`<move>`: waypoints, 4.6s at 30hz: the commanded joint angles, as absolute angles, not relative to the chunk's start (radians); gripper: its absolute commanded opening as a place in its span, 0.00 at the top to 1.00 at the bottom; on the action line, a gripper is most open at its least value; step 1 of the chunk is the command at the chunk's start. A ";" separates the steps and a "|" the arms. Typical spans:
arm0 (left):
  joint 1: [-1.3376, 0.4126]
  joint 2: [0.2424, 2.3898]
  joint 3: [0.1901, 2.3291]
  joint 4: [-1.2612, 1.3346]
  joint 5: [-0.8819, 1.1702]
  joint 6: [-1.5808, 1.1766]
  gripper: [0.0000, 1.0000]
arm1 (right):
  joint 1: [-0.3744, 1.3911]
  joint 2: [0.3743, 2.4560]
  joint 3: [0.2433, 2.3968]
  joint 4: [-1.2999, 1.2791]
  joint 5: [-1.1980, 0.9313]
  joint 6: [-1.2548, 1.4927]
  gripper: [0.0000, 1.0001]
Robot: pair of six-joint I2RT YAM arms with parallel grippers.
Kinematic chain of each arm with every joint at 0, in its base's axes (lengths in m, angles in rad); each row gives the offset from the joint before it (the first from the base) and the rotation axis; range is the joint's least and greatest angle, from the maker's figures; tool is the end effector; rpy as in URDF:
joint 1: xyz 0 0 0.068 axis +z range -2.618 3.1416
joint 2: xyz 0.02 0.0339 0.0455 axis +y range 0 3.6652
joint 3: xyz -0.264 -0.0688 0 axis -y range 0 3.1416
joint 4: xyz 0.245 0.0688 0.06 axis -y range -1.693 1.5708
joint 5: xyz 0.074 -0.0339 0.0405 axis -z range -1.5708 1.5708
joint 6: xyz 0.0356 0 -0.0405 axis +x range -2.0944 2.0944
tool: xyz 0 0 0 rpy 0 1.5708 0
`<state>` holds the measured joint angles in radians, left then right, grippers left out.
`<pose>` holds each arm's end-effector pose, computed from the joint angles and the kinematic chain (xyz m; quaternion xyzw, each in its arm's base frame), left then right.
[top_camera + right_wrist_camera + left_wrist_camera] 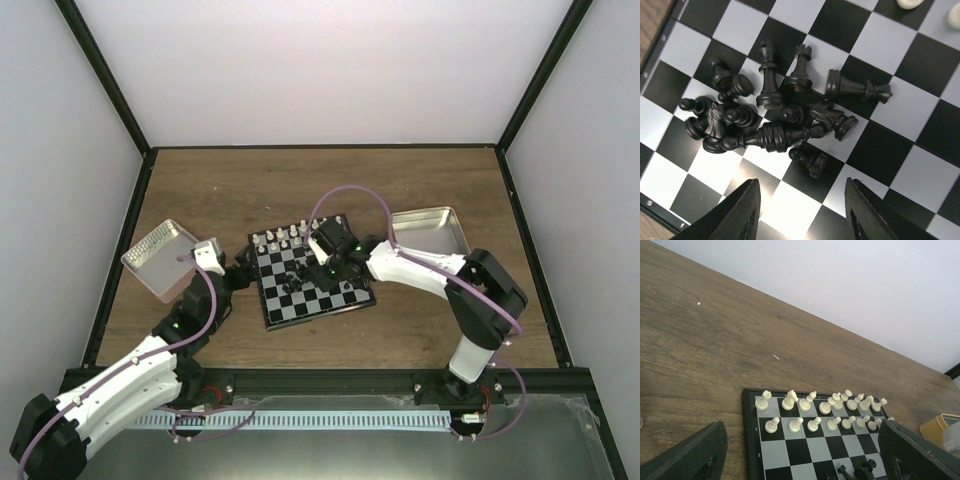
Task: Set up the chess pieces on the board
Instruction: Pick up the chess piece from the chessboard, then place the chess piece on the chessboard.
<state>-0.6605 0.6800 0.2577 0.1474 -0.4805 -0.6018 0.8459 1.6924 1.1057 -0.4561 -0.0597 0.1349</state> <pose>0.1399 -0.0879 0.2052 -0.1208 0.7783 -0.1927 0.5852 0.2268 0.2593 0.1953 -0.3432 0.9019 0.1483 0.2165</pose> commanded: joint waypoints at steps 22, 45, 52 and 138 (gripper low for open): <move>-0.657 0.684 0.262 0.177 -0.472 -0.594 0.15 | 0.841 1.822 1.148 -0.392 -0.002 0.076 0.65; -0.657 0.684 0.265 0.185 -0.446 -0.587 0.15 | 0.841 1.754 1.074 -0.366 -0.045 0.090 0.88; -0.657 0.737 0.297 0.180 -0.235 -0.588 0.14 | 0.841 1.681 1.021 -0.294 0.006 0.144 0.88; -0.894 1.303 0.836 -0.234 -0.192 -0.561 0.96 | 0.708 1.159 0.770 -0.264 0.499 0.803 0.39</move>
